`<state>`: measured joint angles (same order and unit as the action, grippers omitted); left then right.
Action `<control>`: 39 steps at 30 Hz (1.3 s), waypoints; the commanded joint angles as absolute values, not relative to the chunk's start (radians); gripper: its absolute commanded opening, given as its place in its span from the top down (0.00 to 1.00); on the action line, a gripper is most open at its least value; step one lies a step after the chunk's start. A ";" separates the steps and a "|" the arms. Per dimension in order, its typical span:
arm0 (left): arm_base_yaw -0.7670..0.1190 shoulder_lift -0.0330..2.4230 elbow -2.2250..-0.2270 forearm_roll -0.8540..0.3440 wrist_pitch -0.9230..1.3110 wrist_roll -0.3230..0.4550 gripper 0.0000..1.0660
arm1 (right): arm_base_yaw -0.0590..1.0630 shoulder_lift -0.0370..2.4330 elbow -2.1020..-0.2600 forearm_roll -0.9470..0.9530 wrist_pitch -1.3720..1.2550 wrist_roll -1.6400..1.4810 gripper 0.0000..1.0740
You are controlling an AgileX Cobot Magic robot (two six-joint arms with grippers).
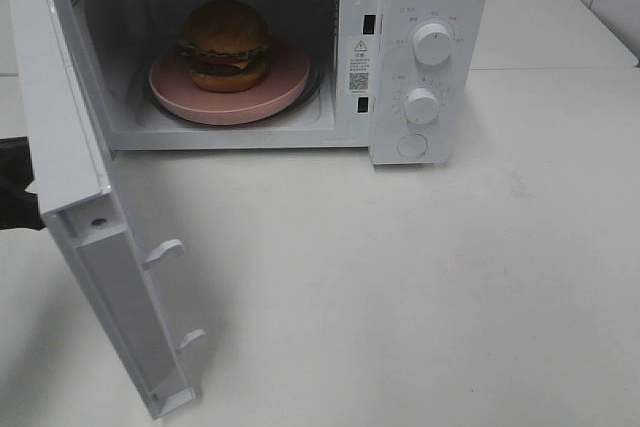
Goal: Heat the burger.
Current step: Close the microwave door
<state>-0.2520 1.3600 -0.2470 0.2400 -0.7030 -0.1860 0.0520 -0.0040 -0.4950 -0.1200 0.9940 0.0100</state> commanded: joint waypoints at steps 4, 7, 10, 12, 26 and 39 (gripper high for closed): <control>-0.389 1.424 -0.324 0.153 -0.719 -0.154 1.00 | 0.048 -0.030 -0.495 -0.121 0.990 0.021 0.29; -0.451 1.455 -0.375 0.112 -0.714 -0.138 1.00 | 0.048 -0.030 -0.495 -0.121 0.990 0.021 0.29; -0.508 1.494 -0.426 0.060 -0.710 -0.113 1.00 | 0.048 -0.030 -0.495 -0.121 0.990 0.021 0.29; -0.544 1.526 -0.455 0.033 -0.705 -0.100 1.00 | 0.048 -0.030 -0.495 -0.121 0.990 0.021 0.29; -0.727 1.710 -0.679 -0.174 -0.701 0.047 1.00 | 0.048 -0.030 -0.495 -0.121 0.990 0.021 0.29; -0.758 1.817 -0.903 -0.345 -0.700 0.141 1.00 | 0.048 -0.030 -0.495 -0.121 0.990 0.021 0.29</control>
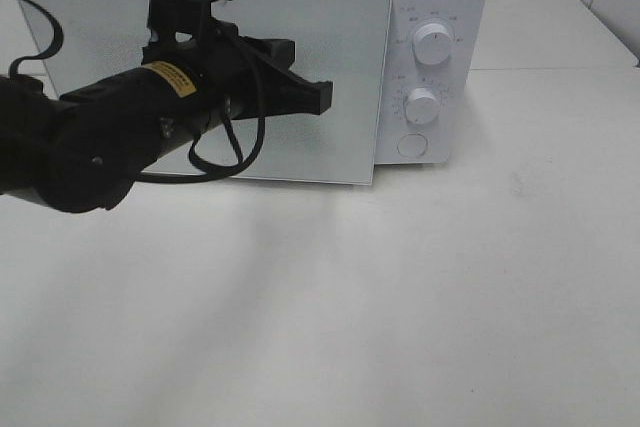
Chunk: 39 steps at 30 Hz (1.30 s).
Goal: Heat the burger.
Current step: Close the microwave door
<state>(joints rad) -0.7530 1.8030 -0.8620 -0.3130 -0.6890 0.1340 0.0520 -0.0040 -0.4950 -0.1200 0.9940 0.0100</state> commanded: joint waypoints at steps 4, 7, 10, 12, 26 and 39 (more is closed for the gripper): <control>-0.758 1.843 -0.952 -0.345 -0.697 0.141 1.00 | 0.048 -0.030 -0.495 -0.121 0.990 0.021 0.29; -0.758 1.864 -0.980 -0.351 -0.694 0.141 1.00 | 0.048 -0.030 -0.495 -0.121 0.990 0.021 0.29; -0.758 1.883 -1.000 -0.371 -0.694 0.168 1.00 | 0.048 -0.030 -0.495 -0.121 0.990 0.021 0.29; -0.754 1.899 -1.021 -0.390 -0.696 0.210 1.00 | 0.048 -0.030 -0.495 -0.121 0.990 0.021 0.29; -0.741 2.005 -1.163 -0.505 -0.699 0.272 1.00 | 0.048 -0.030 -0.495 -0.121 0.990 0.021 0.29; -0.703 2.022 -1.183 -0.540 -0.712 0.291 1.00 | 0.048 -0.030 -0.495 -0.121 0.990 0.021 0.29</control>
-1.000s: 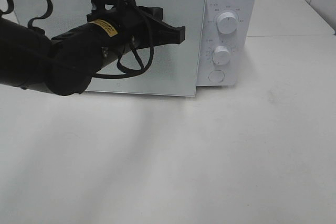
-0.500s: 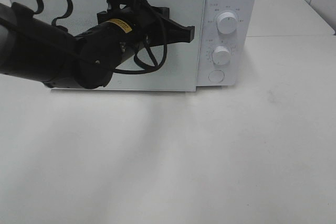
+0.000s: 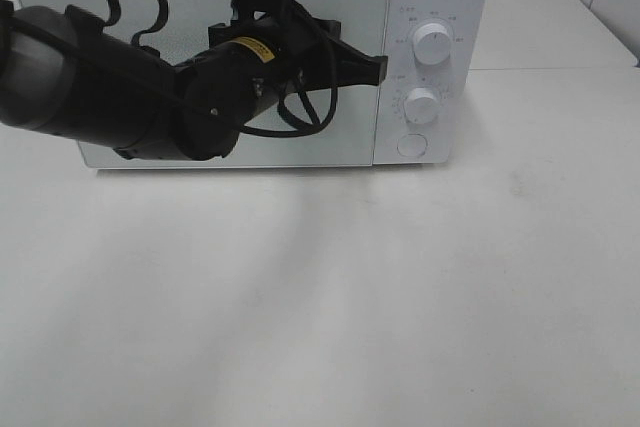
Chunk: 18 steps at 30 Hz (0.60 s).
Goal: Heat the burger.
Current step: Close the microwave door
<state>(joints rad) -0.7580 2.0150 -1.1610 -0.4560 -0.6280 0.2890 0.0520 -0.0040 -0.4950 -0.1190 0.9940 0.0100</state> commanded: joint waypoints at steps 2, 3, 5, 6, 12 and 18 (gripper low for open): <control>-0.685 2.022 -1.191 -0.543 -0.710 0.291 1.00 | 0.048 -0.030 -0.495 -0.121 0.990 0.021 0.29; -0.673 2.020 -1.194 -0.544 -0.703 0.291 1.00 | 0.048 -0.030 -0.495 -0.121 0.990 0.021 0.29; -0.673 2.014 -1.192 -0.544 -0.693 0.291 1.00 | 0.048 -0.030 -0.495 -0.121 0.990 0.021 0.29; -0.675 2.004 -1.189 -0.544 -0.649 0.294 1.00 | 0.048 -0.030 -0.495 -0.121 0.990 0.021 0.29; -0.714 1.931 -1.136 -0.558 -0.471 0.334 1.00 | 0.048 -0.030 -0.495 -0.121 0.990 0.021 0.29; -0.773 1.820 -1.025 -0.706 -0.357 0.453 0.74 | 0.048 -0.030 -0.495 -0.121 0.990 0.021 0.29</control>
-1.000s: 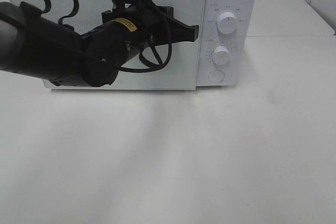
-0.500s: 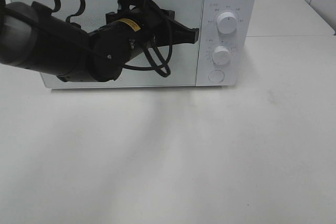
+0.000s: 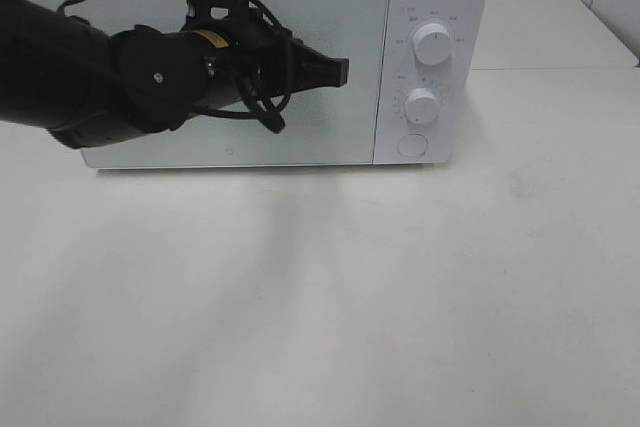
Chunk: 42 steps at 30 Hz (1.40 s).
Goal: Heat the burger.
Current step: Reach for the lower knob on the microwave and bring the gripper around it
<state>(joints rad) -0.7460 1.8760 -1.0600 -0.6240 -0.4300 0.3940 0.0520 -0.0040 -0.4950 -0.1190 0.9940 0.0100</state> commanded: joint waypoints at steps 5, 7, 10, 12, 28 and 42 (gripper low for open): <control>-0.778 1.737 -0.974 -0.779 -0.080 0.522 0.09 | 0.048 -0.030 -0.495 -0.121 0.990 0.021 0.29; -0.778 1.723 -0.967 -0.779 -0.027 0.520 0.05 | 0.048 -0.030 -0.495 -0.121 0.990 0.021 0.29; -0.778 1.674 -0.961 -0.766 0.150 0.519 0.06 | 0.048 -0.030 -0.495 -0.121 0.990 0.021 0.29; -0.778 1.661 -0.961 -0.766 0.188 0.518 0.06 | 0.048 -0.030 -0.495 -0.121 0.990 0.021 0.29; -0.663 1.403 -0.961 -0.474 0.687 0.205 0.06 | 0.048 -0.030 -0.495 -0.121 0.990 0.021 0.29; -0.222 1.198 -0.959 -0.173 1.021 0.103 0.06 | 0.048 -0.030 -0.495 -0.121 0.990 0.021 0.29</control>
